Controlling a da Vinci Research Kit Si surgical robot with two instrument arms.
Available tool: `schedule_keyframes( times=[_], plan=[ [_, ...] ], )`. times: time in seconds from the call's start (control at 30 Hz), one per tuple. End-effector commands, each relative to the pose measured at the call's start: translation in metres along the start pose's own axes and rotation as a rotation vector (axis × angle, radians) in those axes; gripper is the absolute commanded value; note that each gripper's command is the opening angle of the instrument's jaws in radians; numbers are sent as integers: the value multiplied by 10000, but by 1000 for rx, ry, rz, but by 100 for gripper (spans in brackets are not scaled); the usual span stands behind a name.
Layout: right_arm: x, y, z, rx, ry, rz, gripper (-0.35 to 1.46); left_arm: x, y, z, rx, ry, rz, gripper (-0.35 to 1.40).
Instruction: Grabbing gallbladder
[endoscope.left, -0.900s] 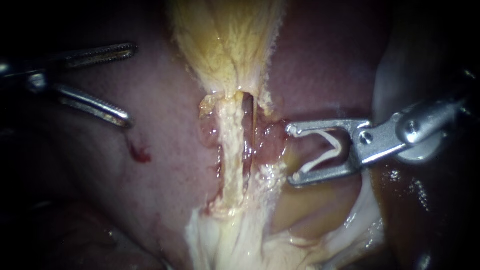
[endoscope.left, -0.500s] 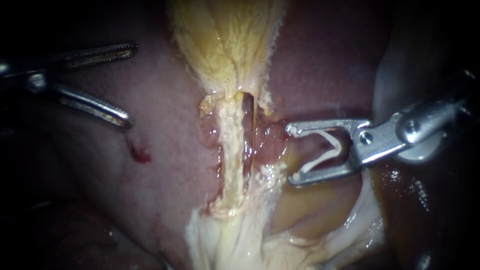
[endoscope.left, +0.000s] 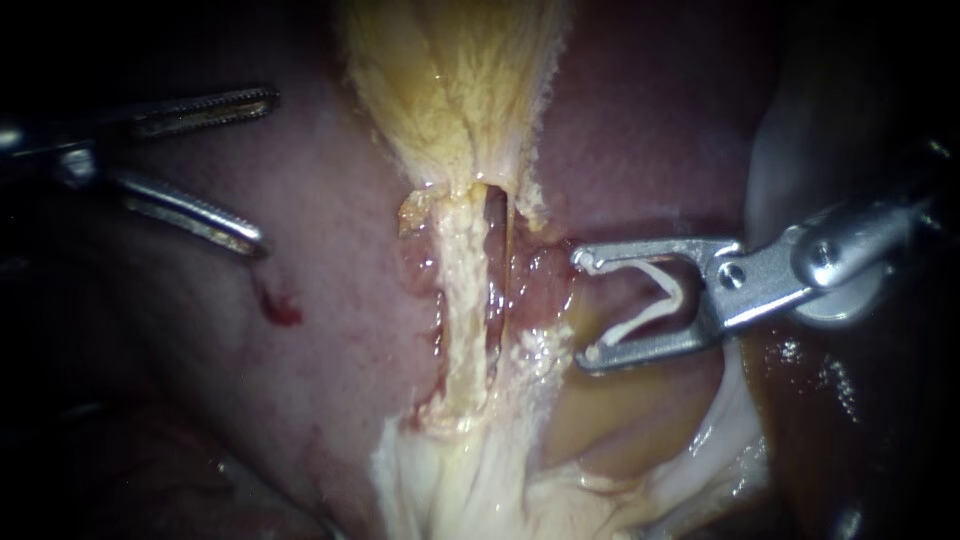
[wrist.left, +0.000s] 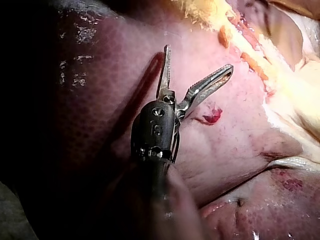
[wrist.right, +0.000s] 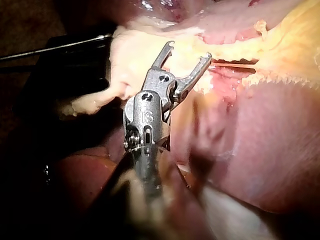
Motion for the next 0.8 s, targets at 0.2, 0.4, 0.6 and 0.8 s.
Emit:
schedule_keyframes(
  times=[0.2, 0.4, 0.6, 0.8],
  plan=[
    [0, 0, 0, 0, 0, 0, 48, -4, -9, 9, -5, 1, -1, 119],
    [0, 0, 0, 0, 0, 0, 48, -5, -19, 20, 14, -1, 1, 116],
    [1, -1, 0, 1, 0, 0, 48, -8, -28, 30, 37, -4, -20, 109],
    [1, -1, 0, 1, 0, 0, 48, -11, -40, 45, 55, -5, -37, 102]
  ],
)
